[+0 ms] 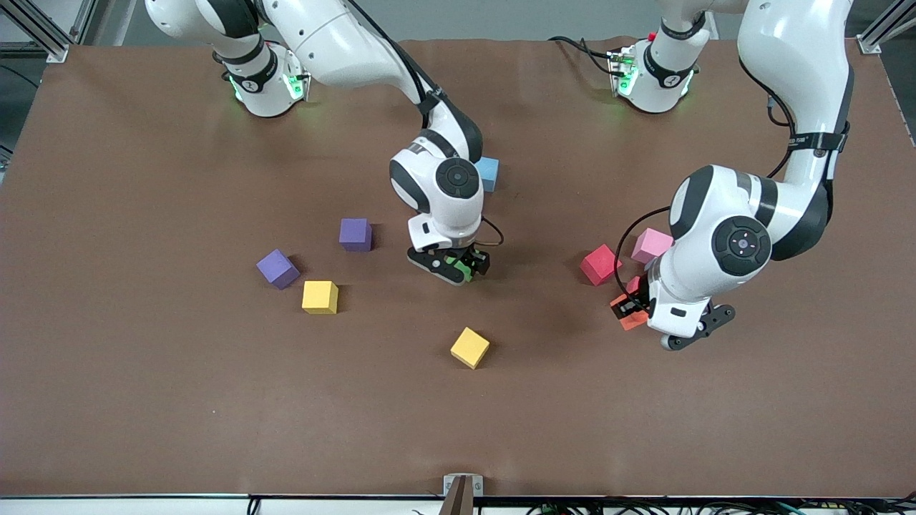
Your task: Arrange 11 blocks into digit 3
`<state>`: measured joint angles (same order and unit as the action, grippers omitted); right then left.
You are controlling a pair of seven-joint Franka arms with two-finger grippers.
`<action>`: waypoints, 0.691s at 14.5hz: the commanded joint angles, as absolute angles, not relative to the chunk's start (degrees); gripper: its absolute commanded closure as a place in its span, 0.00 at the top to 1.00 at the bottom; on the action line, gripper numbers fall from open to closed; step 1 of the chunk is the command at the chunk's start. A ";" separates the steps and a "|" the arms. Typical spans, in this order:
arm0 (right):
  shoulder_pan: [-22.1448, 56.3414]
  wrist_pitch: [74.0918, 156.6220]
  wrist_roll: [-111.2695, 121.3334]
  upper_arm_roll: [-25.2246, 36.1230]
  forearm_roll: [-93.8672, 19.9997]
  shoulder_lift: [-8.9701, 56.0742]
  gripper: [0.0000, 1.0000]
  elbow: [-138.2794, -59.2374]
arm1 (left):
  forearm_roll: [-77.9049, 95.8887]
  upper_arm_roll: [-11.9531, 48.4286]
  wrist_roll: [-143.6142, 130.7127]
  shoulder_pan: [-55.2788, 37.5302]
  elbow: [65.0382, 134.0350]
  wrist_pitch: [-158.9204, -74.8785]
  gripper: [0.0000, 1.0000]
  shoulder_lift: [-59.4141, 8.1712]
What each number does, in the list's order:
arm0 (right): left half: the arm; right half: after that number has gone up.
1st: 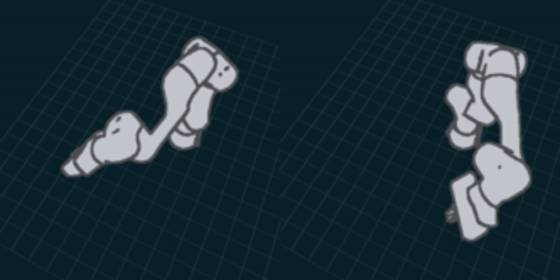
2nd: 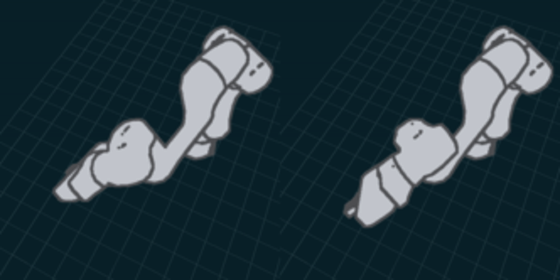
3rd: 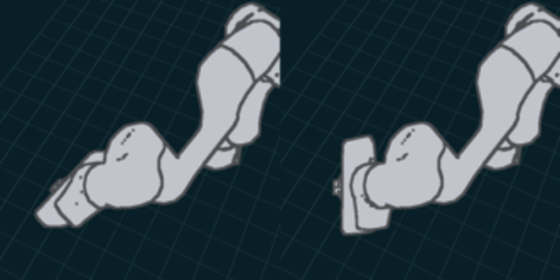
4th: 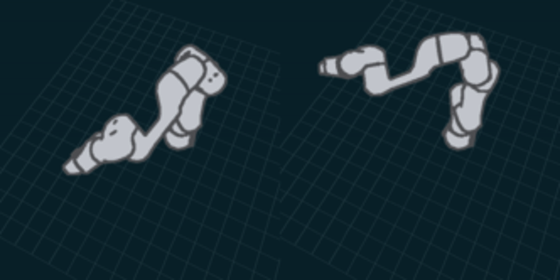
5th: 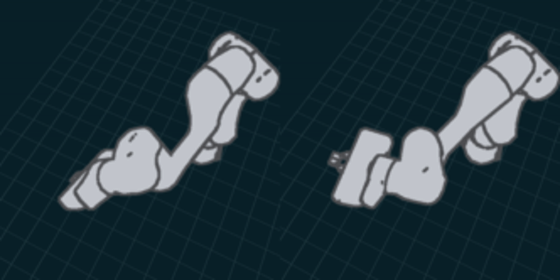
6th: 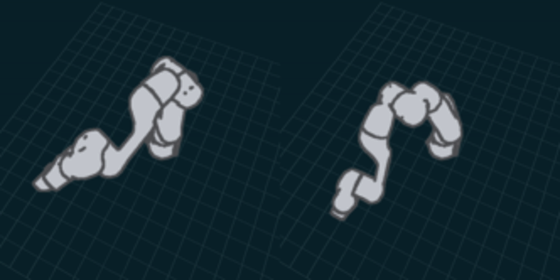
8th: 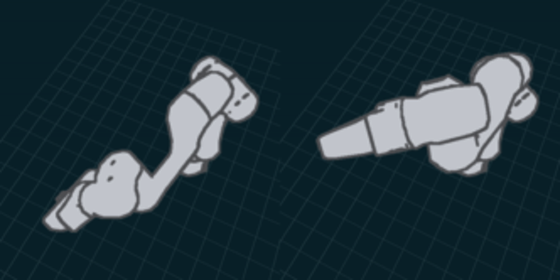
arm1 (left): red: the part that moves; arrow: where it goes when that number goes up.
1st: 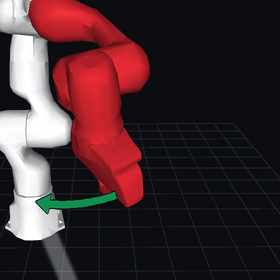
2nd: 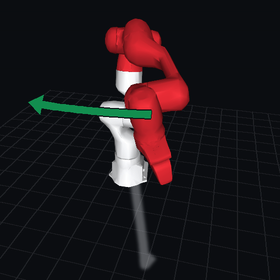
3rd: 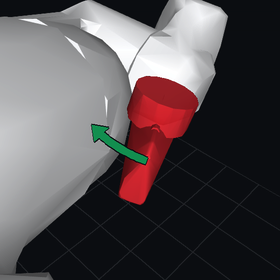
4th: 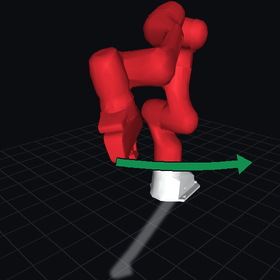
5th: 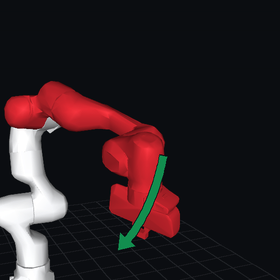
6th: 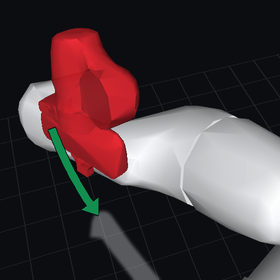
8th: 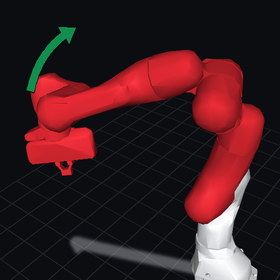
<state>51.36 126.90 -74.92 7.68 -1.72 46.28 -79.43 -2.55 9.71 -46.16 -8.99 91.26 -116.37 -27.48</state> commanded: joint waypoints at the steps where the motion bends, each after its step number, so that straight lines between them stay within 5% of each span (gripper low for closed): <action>1: 52.47 126.21 -77.17 8.09 -2.02 48.77 1.00 -76.20 | -1.49 9.84 -46.49 -8.96 91.49 -116.89 0.44 -27.33; 6: 53.35 126.12 -78.49 8.09 -1.93 49.39 0.83 -76.29 | -1.49 9.84 -46.49 -8.96 91.58 -116.89 0.44 -27.33; 10: 52.74 126.04 -74.20 8.09 -2.02 49.31 0.23 -76.38 | -1.49 9.84 -46.49 -9.05 91.49 -116.89 0.44 -27.42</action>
